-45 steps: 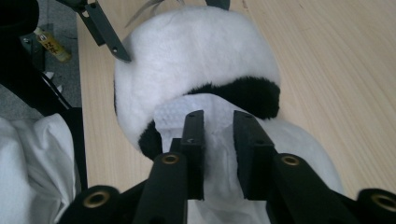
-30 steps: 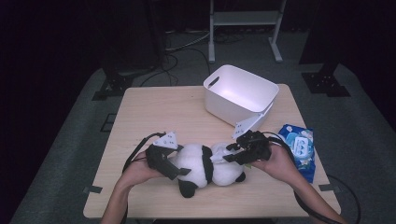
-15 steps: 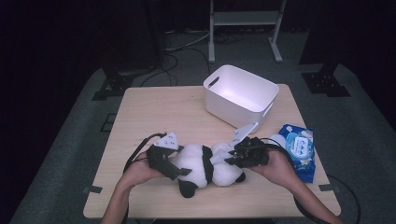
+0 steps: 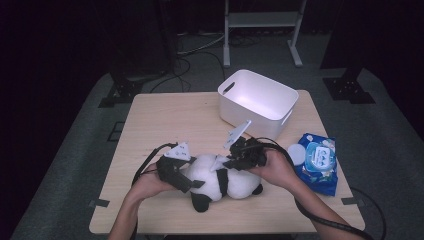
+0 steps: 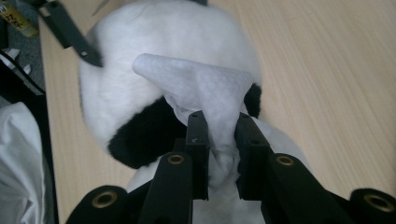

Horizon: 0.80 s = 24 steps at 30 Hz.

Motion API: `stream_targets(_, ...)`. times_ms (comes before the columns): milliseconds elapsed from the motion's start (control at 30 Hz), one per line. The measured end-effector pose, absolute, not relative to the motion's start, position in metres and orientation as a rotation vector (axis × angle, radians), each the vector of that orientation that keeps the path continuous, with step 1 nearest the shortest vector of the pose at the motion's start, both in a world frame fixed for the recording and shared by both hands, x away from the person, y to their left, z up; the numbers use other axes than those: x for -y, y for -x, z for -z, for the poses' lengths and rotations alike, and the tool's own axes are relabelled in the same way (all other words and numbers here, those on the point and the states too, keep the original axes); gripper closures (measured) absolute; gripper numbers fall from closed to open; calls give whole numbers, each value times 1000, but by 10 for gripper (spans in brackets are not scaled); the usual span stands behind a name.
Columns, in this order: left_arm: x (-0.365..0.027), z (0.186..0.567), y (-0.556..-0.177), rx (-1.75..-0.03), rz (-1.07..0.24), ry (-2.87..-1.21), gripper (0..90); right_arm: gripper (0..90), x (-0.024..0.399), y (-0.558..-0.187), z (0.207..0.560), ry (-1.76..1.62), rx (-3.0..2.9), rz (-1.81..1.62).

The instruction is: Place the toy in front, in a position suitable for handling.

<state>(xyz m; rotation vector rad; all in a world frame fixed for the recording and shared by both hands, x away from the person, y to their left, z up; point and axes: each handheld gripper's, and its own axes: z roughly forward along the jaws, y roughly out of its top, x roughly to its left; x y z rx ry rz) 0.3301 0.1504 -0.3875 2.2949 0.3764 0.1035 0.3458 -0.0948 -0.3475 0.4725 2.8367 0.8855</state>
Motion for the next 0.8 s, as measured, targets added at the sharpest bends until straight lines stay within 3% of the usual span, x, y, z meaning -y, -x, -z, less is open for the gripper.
stream_targets(400, -152, 388, -332, -372, -103, -2294, 145, 777, 135, -369, 352, -662, -2775, -923)
stream_targets(800, -152, 389, -334, -387, -95, -2283, 144, 779, 187, -353, 368, -810, -2738, -994)
